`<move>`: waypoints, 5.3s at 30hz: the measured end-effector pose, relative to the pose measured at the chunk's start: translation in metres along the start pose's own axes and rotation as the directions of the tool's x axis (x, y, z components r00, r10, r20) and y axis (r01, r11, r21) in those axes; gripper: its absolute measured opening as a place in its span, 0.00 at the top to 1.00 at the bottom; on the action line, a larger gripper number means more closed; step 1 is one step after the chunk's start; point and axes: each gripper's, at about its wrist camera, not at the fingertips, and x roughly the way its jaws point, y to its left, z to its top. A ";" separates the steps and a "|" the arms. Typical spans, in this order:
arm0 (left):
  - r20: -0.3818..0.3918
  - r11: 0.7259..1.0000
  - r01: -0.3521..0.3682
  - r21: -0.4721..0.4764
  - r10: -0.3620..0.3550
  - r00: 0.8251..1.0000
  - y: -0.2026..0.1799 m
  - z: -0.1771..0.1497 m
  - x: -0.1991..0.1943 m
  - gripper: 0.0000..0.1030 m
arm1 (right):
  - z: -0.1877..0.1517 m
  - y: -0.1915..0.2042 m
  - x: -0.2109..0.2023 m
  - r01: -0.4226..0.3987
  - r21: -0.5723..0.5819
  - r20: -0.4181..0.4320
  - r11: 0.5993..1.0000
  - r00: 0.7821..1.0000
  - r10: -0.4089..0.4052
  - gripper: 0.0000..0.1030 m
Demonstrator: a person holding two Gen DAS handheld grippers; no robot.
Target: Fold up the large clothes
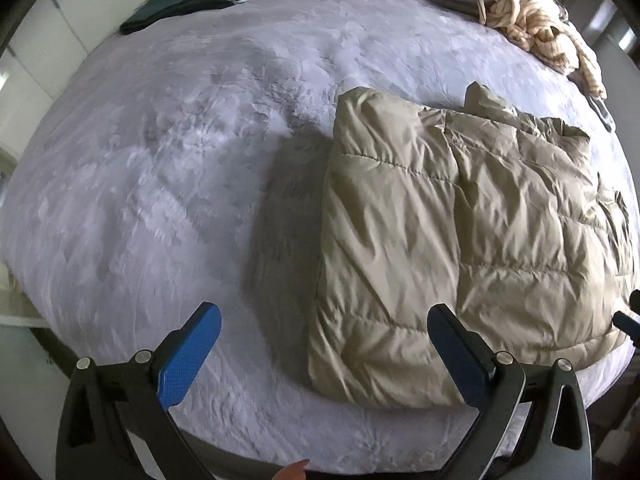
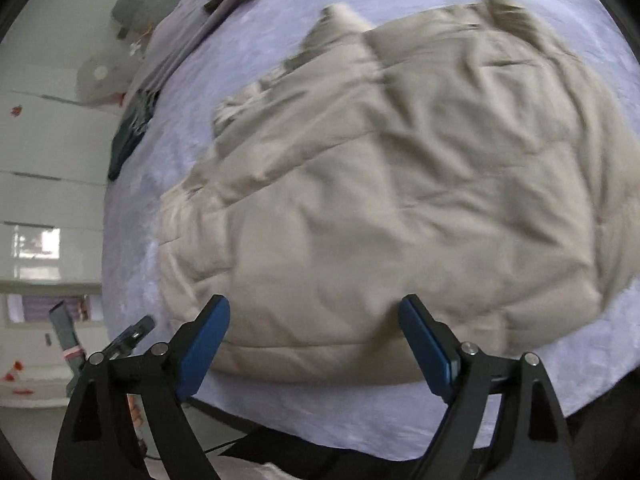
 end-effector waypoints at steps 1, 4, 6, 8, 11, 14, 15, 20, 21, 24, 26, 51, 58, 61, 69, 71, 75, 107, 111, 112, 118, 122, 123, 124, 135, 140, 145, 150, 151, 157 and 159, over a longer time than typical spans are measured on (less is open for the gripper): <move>-0.006 1.000 0.004 0.006 -0.004 1.000 0.000 0.002 0.003 0.00 | -0.001 0.007 0.004 0.001 -0.010 -0.003 1.000 1.000 -0.001 0.14; -0.027 1.000 0.024 0.020 -0.024 0.999 -0.002 0.007 0.012 0.00 | -0.001 0.019 0.011 0.000 -0.019 -0.004 1.000 1.000 0.000 0.14; -0.037 0.999 0.039 0.025 -0.039 0.999 -0.003 0.008 0.017 0.00 | -0.001 0.025 0.015 0.006 -0.016 0.003 1.000 1.000 -0.006 0.14; -0.042 0.998 0.050 0.034 -0.048 0.998 -0.003 0.010 0.020 0.00 | -0.001 0.031 0.018 0.024 -0.015 0.018 1.000 1.000 -0.024 0.14; -0.052 0.997 0.063 0.036 -0.061 0.997 -0.004 0.012 0.024 0.00 | 0.000 0.037 0.022 0.094 -0.025 0.031 0.995 0.995 -0.094 0.14; -0.072 0.996 0.092 0.014 -0.091 0.993 0.001 0.016 0.030 0.00 | 0.000 0.048 0.024 0.211 -0.092 0.051 0.973 0.977 -0.207 0.14; -0.071 0.995 0.101 0.003 -0.100 0.992 0.004 0.018 0.032 0.00 | 0.001 0.050 0.024 0.235 -0.108 0.061 0.966 0.971 -0.229 0.14; -0.064 0.985 0.169 -0.025 -0.171 0.983 0.022 0.029 0.043 0.00 | 0.005 0.051 0.028 0.239 -0.100 0.056 0.966 0.970 -0.235 0.14; -0.073 0.974 0.223 -0.032 -0.225 0.972 0.027 0.033 0.047 0.00 | 0.005 0.051 0.030 0.234 -0.095 0.053 0.968 0.972 -0.230 0.14; -0.077 0.945 0.323 -0.051 -0.326 0.942 0.043 0.042 0.056 0.00 | 0.008 0.053 0.034 0.222 -0.087 0.025 0.971 0.975 -0.221 0.14; -0.102 0.913 0.406 -0.042 -0.408 0.907 0.051 0.048 0.066 0.00 | 0.008 0.056 0.040 0.217 -0.084 -0.004 0.973 0.976 -0.218 0.14; -0.366 0.676 0.736 0.044 -0.674 0.642 -0.036 0.076 0.100 0.72 | 0.026 0.052 0.031 0.251 -0.063 0.001 0.966 0.968 -0.252 0.14; -0.292 0.690 0.722 0.051 -0.681 0.671 -0.056 0.079 0.029 0.72 | 0.047 0.034 0.039 0.202 -0.073 0.033 0.977 0.979 -0.200 0.92; -0.275 0.711 0.702 0.039 -0.668 0.692 -0.076 0.080 -0.001 0.72 | 0.057 0.021 0.052 0.164 -0.075 0.015 0.984 0.986 -0.163 0.92; -0.292 0.730 0.683 0.042 -0.644 0.707 -0.171 0.086 -0.074 0.72 | 0.085 -0.010 0.089 0.069 -0.053 -0.021 0.996 0.997 -0.070 1.00; -0.311 0.749 0.659 0.058 -0.614 0.725 -0.205 0.087 -0.081 0.72 | 0.089 -0.018 0.096 0.038 -0.045 -0.036 0.998 0.999 -0.039 1.00; -0.339 0.763 0.640 0.090 -0.581 0.740 -0.260 0.089 -0.084 0.71 | 0.093 -0.034 0.096 -0.044 0.009 -0.061 0.999 0.997 0.045 1.00; -0.375 0.585 0.693 0.420 -0.583 0.720 -0.468 0.077 0.005 0.23 | -0.049 -0.116 -0.134 -0.312 0.108 0.273 0.944 0.922 0.273 0.24; -0.147 0.600 0.593 0.536 -0.626 0.766 -0.432 0.097 -0.046 0.23 | -0.031 -0.117 -0.119 -0.098 0.163 0.259 0.982 0.964 0.053 0.79; -0.064 0.638 0.532 0.557 -0.606 0.793 -0.416 0.101 -0.053 0.23 | -0.028 -0.117 -0.117 -0.040 0.170 0.246 0.985 0.969 -0.003 0.83; 0.095 0.831 0.357 0.427 -0.434 0.896 -0.331 0.127 -0.004 0.23 | -0.035 -0.099 -0.125 0.123 0.074 0.282 0.990 0.949 -0.139 0.86; 0.069 0.862 0.391 0.323 -0.433 0.899 -0.332 0.130 0.032 0.23 | -0.032 -0.100 -0.130 0.203 0.052 0.307 0.978 0.929 -0.209 0.86; 0.080 0.860 0.380 0.341 -0.430 0.900 -0.342 0.129 0.031 0.23 | -0.025 -0.100 -0.129 0.212 0.061 0.308 0.975 0.925 -0.220 0.86; 0.091 0.853 0.371 0.366 -0.430 0.898 -0.354 0.127 0.030 0.23 | -0.025 -0.107 -0.130 0.228 0.079 0.310 0.970 0.920 -0.241 0.86; 0.109 0.804 0.271 0.529 -0.380 0.918 -0.463 0.105 0.038 0.23 | -0.029 -0.214 -0.123 0.112 0.324 0.213 0.939 0.959 -0.188 0.68; 0.096 0.810 0.289 0.510 -0.387 0.917 -0.455 0.107 0.044 0.20 | -0.031 -0.216 -0.188 0.033 0.280 0.375 0.959 0.916 -0.141 0.51; 0.102 0.813 0.278 0.512 -0.379 0.920 -0.458 0.106 0.043 0.20 | 0.031 -0.196 -0.172 -0.055 0.117 0.331 0.992 0.944 0.013 0.39; 0.106 0.807 0.275 0.522 -0.381 0.919 -0.460 0.103 0.042 0.20 | 0.057 -0.206 -0.107 -0.037 0.161 0.160 0.986 0.987 0.011 0.75; 0.110 0.803 0.268 0.532 -0.379 0.919 -0.462 0.100 0.042 0.20 | 0.052 -0.209 -0.099 -0.038 0.164 0.160 0.986 0.987 0.012 0.76; 0.123 0.774 0.208 0.598 -0.345 0.930 -0.471 0.084 0.042 0.19 | 0.024 -0.231 -0.087 -0.109 0.265 0.201 0.958 0.978 0.055 0.77; 0.110 0.789 0.204 0.580 -0.324 0.939 -0.467 0.086 0.034 0.19 | 0.023 -0.228 -0.087 -0.097 0.264 0.188 0.960 0.981 0.048 0.77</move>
